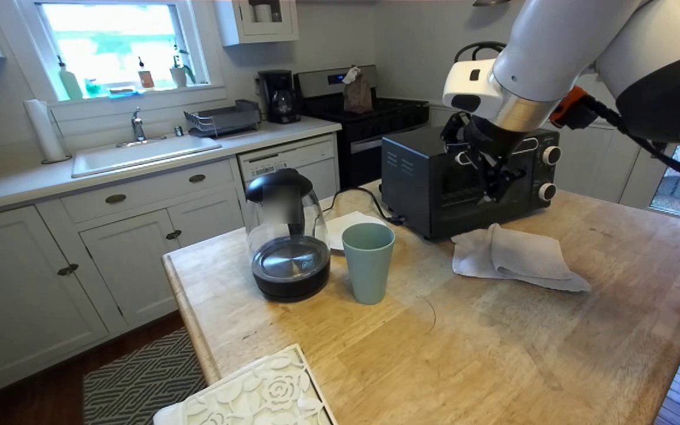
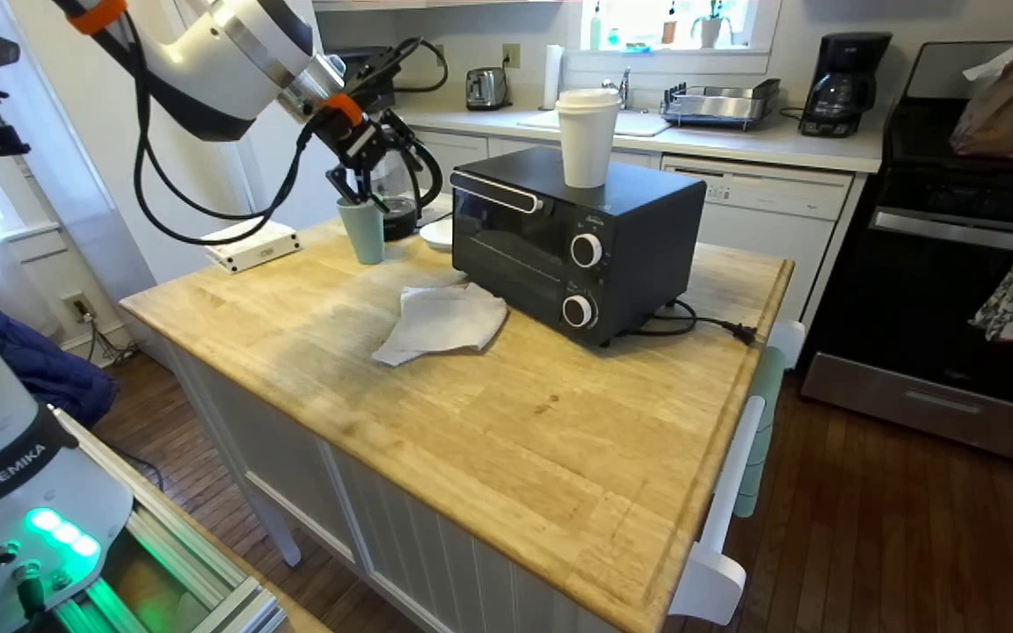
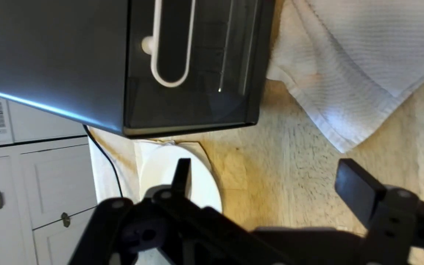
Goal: Pick up the white saucer plate and put it on top of the oven
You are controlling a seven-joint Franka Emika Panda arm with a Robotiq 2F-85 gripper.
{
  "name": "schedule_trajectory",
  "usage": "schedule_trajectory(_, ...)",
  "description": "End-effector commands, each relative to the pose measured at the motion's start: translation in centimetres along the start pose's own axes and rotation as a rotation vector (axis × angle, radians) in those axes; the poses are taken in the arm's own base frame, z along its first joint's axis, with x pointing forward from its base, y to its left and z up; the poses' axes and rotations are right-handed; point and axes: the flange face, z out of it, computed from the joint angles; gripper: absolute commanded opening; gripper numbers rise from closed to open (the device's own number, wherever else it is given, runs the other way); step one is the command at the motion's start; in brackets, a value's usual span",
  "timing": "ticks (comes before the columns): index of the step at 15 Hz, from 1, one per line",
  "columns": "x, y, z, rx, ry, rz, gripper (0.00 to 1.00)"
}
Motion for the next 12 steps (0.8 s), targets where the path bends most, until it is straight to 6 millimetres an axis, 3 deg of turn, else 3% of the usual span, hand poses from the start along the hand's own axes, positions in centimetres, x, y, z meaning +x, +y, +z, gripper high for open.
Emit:
schedule_trajectory(1, 0.0, -0.1, 0.5, 0.001, -0.001, 0.030, 1.00)
schedule_trajectory(5, 1.0, -0.6, 2.1, -0.014, 0.016, 0.023, 1.00)
schedule_trajectory(9, 3.3, -0.5, 1.9, -0.129, 0.112, -0.117, 1.00)
schedule_trajectory(12, 4.7, -0.2, 2.1, -0.209, 0.131, -0.117, 1.00)
